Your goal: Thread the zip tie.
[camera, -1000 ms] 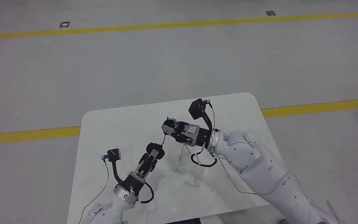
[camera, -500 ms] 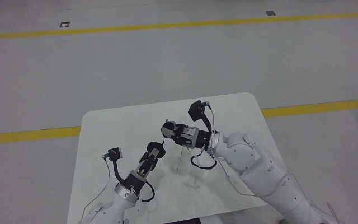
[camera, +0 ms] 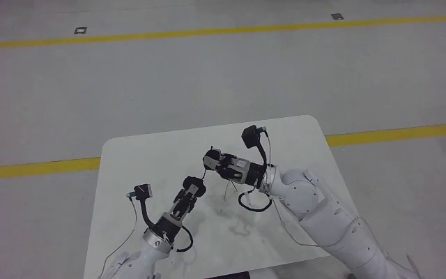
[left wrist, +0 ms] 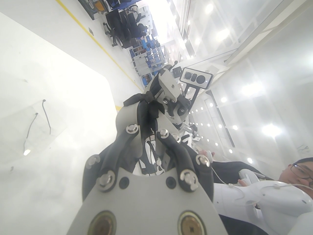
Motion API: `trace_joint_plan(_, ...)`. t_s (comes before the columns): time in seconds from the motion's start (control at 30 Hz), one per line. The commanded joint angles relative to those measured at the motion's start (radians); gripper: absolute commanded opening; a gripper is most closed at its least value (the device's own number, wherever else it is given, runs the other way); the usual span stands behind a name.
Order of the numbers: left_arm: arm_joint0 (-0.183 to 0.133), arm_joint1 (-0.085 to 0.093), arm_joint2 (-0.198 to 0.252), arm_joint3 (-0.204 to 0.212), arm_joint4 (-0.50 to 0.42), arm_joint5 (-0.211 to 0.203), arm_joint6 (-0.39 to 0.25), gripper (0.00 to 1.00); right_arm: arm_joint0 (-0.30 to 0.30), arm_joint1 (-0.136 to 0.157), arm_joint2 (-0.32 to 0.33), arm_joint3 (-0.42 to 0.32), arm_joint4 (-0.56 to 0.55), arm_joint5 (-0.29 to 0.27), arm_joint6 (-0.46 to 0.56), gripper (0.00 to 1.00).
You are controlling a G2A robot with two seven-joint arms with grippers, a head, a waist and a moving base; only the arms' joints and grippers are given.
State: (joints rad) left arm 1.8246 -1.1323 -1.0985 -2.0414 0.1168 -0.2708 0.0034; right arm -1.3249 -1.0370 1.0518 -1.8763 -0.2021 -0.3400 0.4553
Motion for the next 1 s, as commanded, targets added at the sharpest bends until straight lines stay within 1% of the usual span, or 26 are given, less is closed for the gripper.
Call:
trace_joint_plan(0.0, 0.001, 0.000, 0.000, 0.000, -0.008, -0.003, 0.002, 0.00, 0.000, -0.001, -0.002, 0.001, 0.009, 0.000, -0.004, 0.00)
trace_joint_plan(0.07, 0.001, -0.001, 0.002, -0.003, -0.031, -0.008, 0.003, 0.00, 0.001, -0.002, -0.004, 0.003, 0.013, 0.000, -0.007, 0.00)
trace_joint_plan(0.37, -0.001, -0.002, -0.003, -0.016, -0.083, -0.016, -0.007, 0.00, 0.003, -0.001, -0.003, 0.006, 0.012, 0.000, -0.006, 0.00)
trace_joint_plan(0.7, -0.007, -0.002, -0.007, -0.019, -0.119, -0.024, -0.015, 0.00, -0.005, 0.003, 0.007, -0.001, 0.045, 0.000, -0.031, 0.00)
trace_joint_plan(0.97, -0.011, -0.002, -0.008, -0.017, -0.151, -0.037, -0.035, 0.00, -0.005, 0.008, 0.007, -0.002, 0.061, 0.000, -0.035, 0.00)
